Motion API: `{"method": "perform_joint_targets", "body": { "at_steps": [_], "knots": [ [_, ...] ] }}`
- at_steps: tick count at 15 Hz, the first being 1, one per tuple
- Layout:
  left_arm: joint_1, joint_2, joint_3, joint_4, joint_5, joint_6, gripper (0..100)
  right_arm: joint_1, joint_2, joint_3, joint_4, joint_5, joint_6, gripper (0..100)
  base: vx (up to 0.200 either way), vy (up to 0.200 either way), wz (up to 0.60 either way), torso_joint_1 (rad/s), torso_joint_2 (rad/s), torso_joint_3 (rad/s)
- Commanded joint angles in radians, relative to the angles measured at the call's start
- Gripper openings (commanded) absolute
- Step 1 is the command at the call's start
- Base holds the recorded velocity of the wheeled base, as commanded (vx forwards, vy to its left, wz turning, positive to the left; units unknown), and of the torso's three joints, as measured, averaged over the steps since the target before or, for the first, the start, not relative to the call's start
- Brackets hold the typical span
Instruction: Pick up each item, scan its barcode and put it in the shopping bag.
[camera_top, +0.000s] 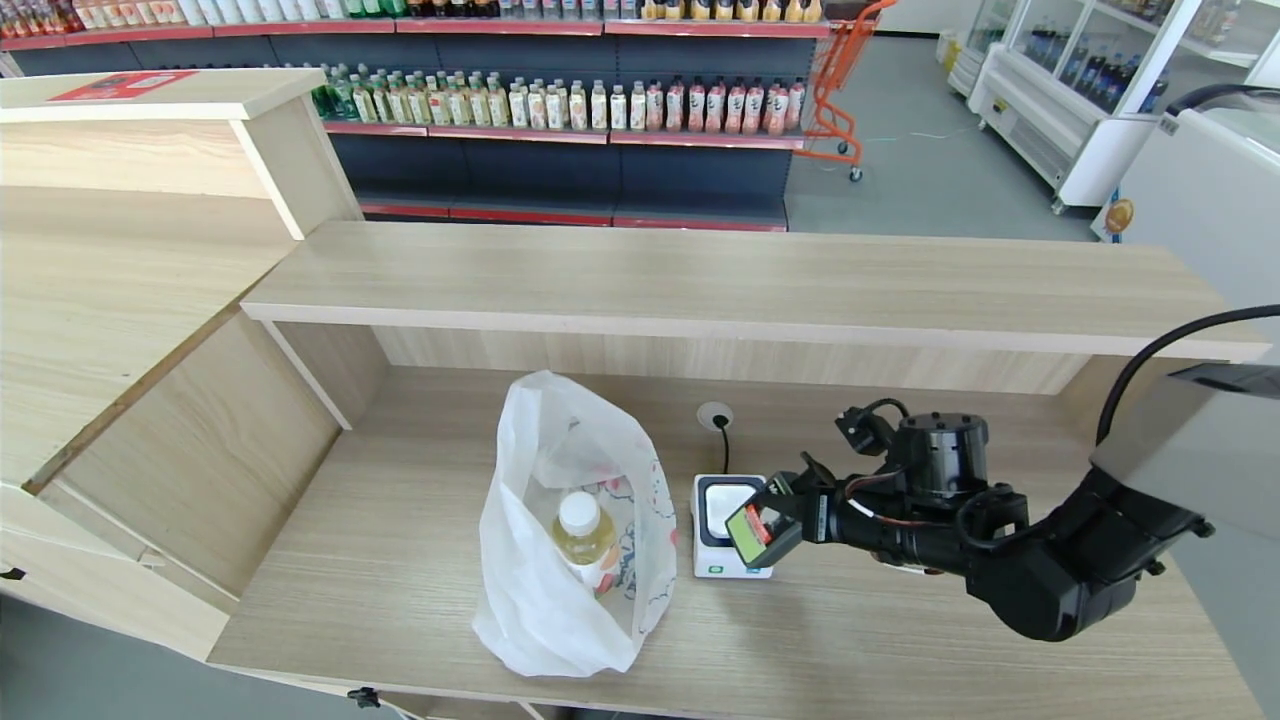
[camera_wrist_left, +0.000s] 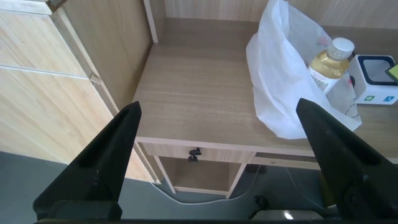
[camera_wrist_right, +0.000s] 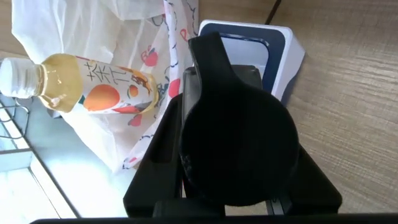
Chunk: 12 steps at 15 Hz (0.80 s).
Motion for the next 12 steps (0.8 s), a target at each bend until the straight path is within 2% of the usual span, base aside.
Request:
{"method": "perform_joint_targets", "body": {
  "at_steps": [1, 7, 12],
  "knots": [
    [0.001, 0.0, 0.0, 0.0, 0.0, 0.0, 100, 0.004, 0.028, -0.018, -0.001, -0.009, 0.004, 0, 0.0, 0.0, 0.0, 0.0, 0.0, 0.0],
    [0.001, 0.0, 0.0, 0.0, 0.0, 0.0, 100, 0.004, 0.068, -0.09, -0.003, -0.037, 0.008, 0, 0.0, 0.0, 0.0, 0.0, 0.0, 0.0],
    [-0.001, 0.0, 0.0, 0.0, 0.0, 0.0, 100, 0.005, 0.074, -0.096, 0.002, -0.037, 0.014, 0, 0.0, 0.0, 0.0, 0.0, 0.0, 0.0]
  ]
}}
